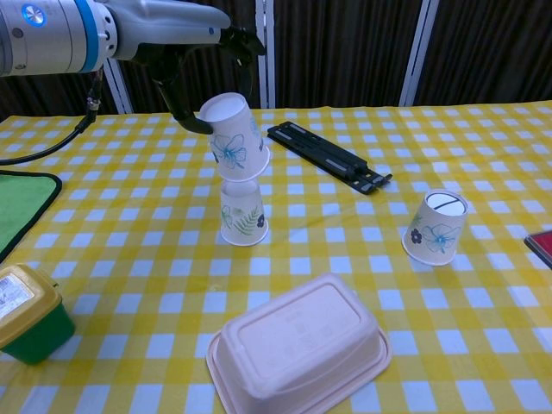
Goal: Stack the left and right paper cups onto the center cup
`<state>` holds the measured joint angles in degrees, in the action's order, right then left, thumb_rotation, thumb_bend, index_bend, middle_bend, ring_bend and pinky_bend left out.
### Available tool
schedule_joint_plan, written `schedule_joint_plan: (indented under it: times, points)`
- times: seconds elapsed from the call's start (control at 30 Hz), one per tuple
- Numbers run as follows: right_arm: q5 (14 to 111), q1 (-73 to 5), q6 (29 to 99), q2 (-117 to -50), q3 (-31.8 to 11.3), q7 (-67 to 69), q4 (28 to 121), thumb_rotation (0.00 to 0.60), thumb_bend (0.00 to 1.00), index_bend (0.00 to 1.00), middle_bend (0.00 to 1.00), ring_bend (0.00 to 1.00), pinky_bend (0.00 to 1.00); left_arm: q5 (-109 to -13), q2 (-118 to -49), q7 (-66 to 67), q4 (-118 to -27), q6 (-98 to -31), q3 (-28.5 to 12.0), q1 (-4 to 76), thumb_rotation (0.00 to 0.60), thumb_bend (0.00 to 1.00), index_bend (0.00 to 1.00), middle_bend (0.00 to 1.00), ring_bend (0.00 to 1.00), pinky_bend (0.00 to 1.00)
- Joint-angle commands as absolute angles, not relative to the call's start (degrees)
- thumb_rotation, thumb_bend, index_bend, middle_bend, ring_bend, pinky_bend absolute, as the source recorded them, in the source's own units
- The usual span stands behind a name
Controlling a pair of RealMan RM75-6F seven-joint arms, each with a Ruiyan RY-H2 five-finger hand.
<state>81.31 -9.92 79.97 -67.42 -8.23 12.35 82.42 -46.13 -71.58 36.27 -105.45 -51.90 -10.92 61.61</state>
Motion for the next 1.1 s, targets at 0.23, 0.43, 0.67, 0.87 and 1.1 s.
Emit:
schedule_joint_plan:
  times: [0.23, 0.43, 0.67, 0.87, 1.1]
  points:
    - [81.8, -9.9, 80.2, -67.3, -8.0, 12.3, 82.7, 0.600, 0.12, 0.00, 0.00, 0.00, 0.00, -41.6, -72.9, 38.8, -104.0, -51.4, -9.0, 63.6, 0.600, 0.38, 0.42, 0.00, 0.00, 0.00]
    - [81.9, -9.7, 80.5, -67.1, -8.0, 12.3, 83.1, 0.600, 0.12, 0.00, 0.00, 0.00, 0.00, -38.0, -76.2, 39.8, -100.7, -50.6, -8.0, 65.6, 0.600, 0.38, 0.42, 0.00, 0.00, 0.00]
    - [82.3, -9.6, 80.4, -66.7, -7.6, 12.2, 83.7, 0.600, 0.12, 0.00, 0.00, 0.00, 0.00, -35.5, -83.2, 41.1, -93.8, -51.1, -7.1, 67.6, 0.600, 0.36, 0.32, 0.00, 0.00, 0.00]
    - [80.5, -9.8, 78.7, -66.5, -7.6, 10.7, 83.9, 0.600, 0.12, 0.00, 0.00, 0.00, 0.00, -36.5, -82.8, 40.3, -94.8, -53.4, -6.4, 66.4, 0.600, 0.22, 0.00, 0.00, 0.00, 0.00]
    - [79.0, -9.9, 78.5, -67.0, -8.2, 9.2, 83.7, 0.600, 0.12, 0.00, 0.00, 0.00, 0.00, -49.6, -77.4, 31.2, -102.0, -66.9, -2.9, 55.0, 0.600, 0.22, 0.00, 0.00, 0.00, 0.00]
